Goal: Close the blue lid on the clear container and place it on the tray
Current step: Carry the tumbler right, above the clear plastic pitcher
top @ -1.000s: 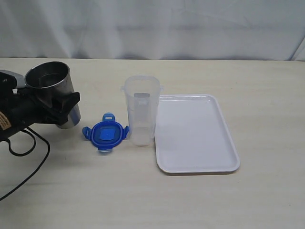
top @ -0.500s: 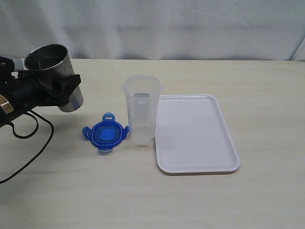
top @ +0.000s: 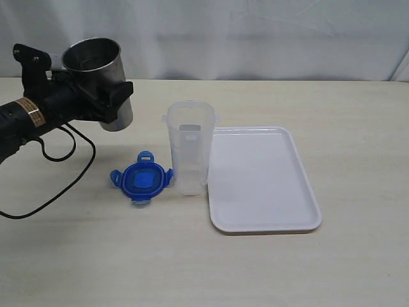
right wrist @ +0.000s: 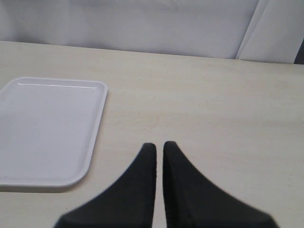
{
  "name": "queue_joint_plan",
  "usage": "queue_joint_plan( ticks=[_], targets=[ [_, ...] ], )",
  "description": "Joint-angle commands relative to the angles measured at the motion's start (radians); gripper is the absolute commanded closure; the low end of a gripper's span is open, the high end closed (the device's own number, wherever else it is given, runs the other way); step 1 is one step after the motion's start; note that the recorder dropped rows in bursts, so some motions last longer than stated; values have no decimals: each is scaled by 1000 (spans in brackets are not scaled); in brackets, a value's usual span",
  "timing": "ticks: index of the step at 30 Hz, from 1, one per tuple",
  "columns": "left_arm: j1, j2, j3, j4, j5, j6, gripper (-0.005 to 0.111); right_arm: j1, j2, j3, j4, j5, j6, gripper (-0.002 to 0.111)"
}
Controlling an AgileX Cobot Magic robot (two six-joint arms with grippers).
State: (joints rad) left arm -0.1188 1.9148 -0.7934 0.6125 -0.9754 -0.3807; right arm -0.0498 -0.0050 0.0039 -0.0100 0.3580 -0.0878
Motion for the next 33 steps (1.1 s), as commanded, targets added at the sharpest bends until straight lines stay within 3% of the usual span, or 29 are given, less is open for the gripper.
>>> queue_joint_plan(
  ticks=[1, 6, 33],
  targets=[
    [-30, -22, -27, -19, -54, -13, 107, -5, 5, -4, 2, -2, -2, 103],
    [-57, -22, -29, -19, -54, -13, 107, -5, 5, -4, 2, -2, -2, 103],
    [-57, -29, -80, 5, 15, -53, 107, -5, 5, -4, 2, -2, -2, 103]
  ],
)
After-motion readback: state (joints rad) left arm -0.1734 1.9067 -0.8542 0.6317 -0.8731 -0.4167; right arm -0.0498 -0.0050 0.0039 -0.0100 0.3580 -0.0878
